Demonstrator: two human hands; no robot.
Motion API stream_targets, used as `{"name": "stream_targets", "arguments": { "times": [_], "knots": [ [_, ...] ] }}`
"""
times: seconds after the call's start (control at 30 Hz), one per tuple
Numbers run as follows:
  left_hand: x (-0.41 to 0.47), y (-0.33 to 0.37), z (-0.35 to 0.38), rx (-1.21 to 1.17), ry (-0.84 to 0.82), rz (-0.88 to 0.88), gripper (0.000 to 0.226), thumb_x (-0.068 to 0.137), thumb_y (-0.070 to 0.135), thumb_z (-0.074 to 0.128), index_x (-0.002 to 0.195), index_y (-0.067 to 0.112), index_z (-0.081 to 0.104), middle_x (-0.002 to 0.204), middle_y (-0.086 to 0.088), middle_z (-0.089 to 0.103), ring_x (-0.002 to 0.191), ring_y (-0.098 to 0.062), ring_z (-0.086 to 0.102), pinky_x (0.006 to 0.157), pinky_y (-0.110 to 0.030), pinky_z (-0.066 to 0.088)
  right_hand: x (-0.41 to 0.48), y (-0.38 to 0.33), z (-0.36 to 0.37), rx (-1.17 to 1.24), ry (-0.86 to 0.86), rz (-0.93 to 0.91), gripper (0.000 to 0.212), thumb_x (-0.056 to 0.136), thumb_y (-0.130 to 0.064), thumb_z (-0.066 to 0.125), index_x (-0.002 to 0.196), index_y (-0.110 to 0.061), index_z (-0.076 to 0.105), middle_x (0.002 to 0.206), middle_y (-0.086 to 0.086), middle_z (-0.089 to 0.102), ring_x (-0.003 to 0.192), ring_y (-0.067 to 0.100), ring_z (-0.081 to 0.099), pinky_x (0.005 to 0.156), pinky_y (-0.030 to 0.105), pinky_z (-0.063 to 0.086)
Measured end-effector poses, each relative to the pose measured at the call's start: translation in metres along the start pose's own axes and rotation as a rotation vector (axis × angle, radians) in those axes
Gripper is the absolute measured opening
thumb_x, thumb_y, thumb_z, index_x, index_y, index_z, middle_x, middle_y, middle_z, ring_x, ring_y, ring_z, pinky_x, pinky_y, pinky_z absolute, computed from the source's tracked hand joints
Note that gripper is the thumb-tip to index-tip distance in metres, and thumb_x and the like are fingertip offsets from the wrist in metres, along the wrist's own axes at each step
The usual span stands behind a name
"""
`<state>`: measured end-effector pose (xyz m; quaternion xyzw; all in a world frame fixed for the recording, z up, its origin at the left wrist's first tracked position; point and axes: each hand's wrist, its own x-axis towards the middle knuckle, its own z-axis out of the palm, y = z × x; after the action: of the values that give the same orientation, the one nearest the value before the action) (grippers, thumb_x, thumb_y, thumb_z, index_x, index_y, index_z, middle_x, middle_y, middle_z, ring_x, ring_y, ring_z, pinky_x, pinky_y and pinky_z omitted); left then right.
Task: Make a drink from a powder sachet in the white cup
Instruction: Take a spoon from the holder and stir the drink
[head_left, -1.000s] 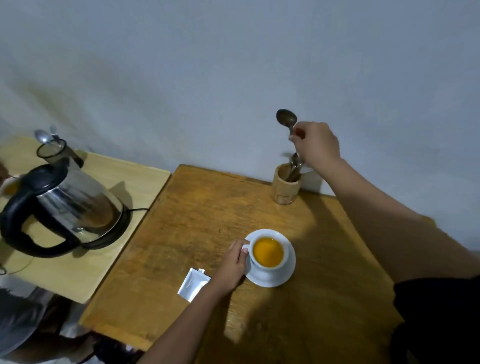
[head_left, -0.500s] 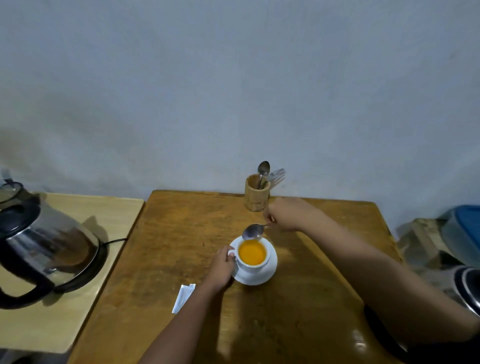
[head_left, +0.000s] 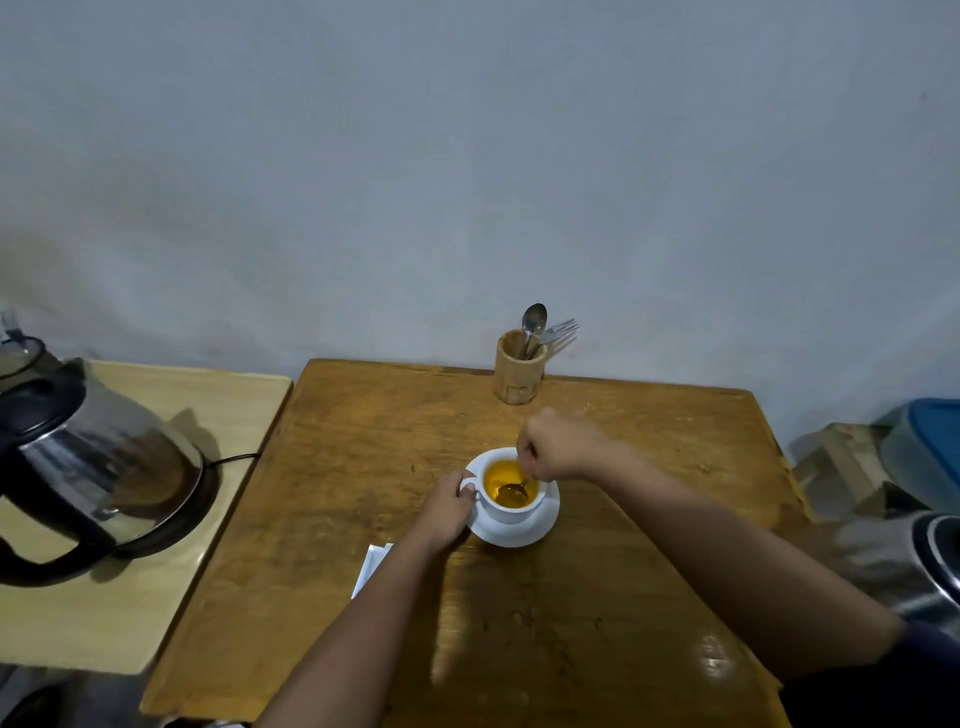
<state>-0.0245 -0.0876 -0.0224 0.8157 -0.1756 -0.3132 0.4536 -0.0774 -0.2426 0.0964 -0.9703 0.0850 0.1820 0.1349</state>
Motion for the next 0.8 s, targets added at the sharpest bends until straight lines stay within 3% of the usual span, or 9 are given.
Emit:
{"name": "stream_targets", "arguments": {
  "times": [0.1, 0.2, 0.33, 0.43, 0.57, 0.67, 0.8],
  "knots": [
    [0.000, -0.001, 0.001, -0.010, 0.004, -0.003, 0.024, 0.096, 0.016, 0.038, 0.110, 0.008, 0.056, 0.109, -0.013, 0.058, 0.093, -0.019, 0.050, 0.079, -0.029, 0.037, 0.002, 0.005, 0.000, 0.315, 0.031, 0.052, 0.012, 0.078, -0.003, 0.065, 0.078, -0.011, 0.073, 0.080, 0.002, 0.073, 0.076, 0.012, 0.067, 0.072, 0.029, 0.059],
    [-0.001, 0.000, 0.001, -0.009, 0.003, -0.014, 0.026, 0.096, 0.017, 0.037, 0.112, 0.009, 0.056, 0.113, -0.012, 0.058, 0.097, -0.020, 0.051, 0.080, -0.030, 0.038, 0.001, 0.007, 0.000, 0.523, 0.112, 0.031, 0.008, 0.081, -0.010, 0.069, 0.088, -0.012, 0.073, 0.086, 0.003, 0.073, 0.075, 0.006, 0.067, 0.067, 0.016, 0.051],
    [-0.002, 0.000, 0.001, -0.008, 0.006, -0.012, 0.026, 0.096, 0.017, 0.037, 0.113, 0.009, 0.055, 0.115, -0.013, 0.058, 0.097, -0.020, 0.051, 0.081, -0.031, 0.039, -0.001, 0.006, 0.001, 0.400, 0.071, -0.067, 0.016, 0.089, -0.015, 0.060, 0.101, -0.011, 0.070, 0.100, 0.006, 0.072, 0.084, 0.009, 0.064, 0.066, 0.013, 0.045],
    [-0.002, -0.001, 0.002, 0.006, 0.017, 0.004, 0.025, 0.096, 0.017, 0.037, 0.112, 0.008, 0.055, 0.117, -0.017, 0.058, 0.095, -0.019, 0.050, 0.081, -0.031, 0.038, -0.003, 0.001, -0.003, 0.215, -0.006, -0.177, 0.021, 0.093, -0.017, 0.053, 0.108, -0.010, 0.066, 0.108, 0.006, 0.068, 0.098, 0.018, 0.061, 0.077, 0.025, 0.046],
    [-0.003, 0.000, 0.004, 0.018, 0.030, 0.008, 0.025, 0.096, 0.017, 0.038, 0.112, 0.008, 0.055, 0.117, -0.017, 0.056, 0.097, -0.021, 0.049, 0.082, -0.032, 0.038, -0.004, -0.003, -0.005, 0.082, -0.055, -0.222, 0.019, 0.093, -0.014, 0.050, 0.105, -0.010, 0.064, 0.104, 0.010, 0.067, 0.095, 0.022, 0.060, 0.083, 0.038, 0.050],
    [-0.004, 0.000, 0.003, 0.006, 0.024, 0.008, 0.024, 0.096, 0.017, 0.038, 0.110, 0.008, 0.056, 0.116, -0.019, 0.057, 0.094, -0.020, 0.048, 0.079, -0.030, 0.037, -0.004, -0.005, -0.004, 0.151, -0.032, -0.147, 0.017, 0.093, -0.014, 0.049, 0.102, -0.010, 0.064, 0.099, 0.009, 0.066, 0.090, 0.022, 0.060, 0.079, 0.037, 0.051],
    [-0.004, 0.000, 0.004, -0.015, 0.037, -0.008, 0.024, 0.096, 0.017, 0.039, 0.112, 0.009, 0.056, 0.115, -0.015, 0.058, 0.096, -0.020, 0.050, 0.080, -0.030, 0.037, -0.002, -0.005, 0.002, 0.407, 0.084, 0.016, 0.013, 0.092, -0.011, 0.052, 0.095, -0.007, 0.064, 0.088, 0.010, 0.066, 0.078, 0.017, 0.060, 0.064, 0.023, 0.047]
  ]
}}
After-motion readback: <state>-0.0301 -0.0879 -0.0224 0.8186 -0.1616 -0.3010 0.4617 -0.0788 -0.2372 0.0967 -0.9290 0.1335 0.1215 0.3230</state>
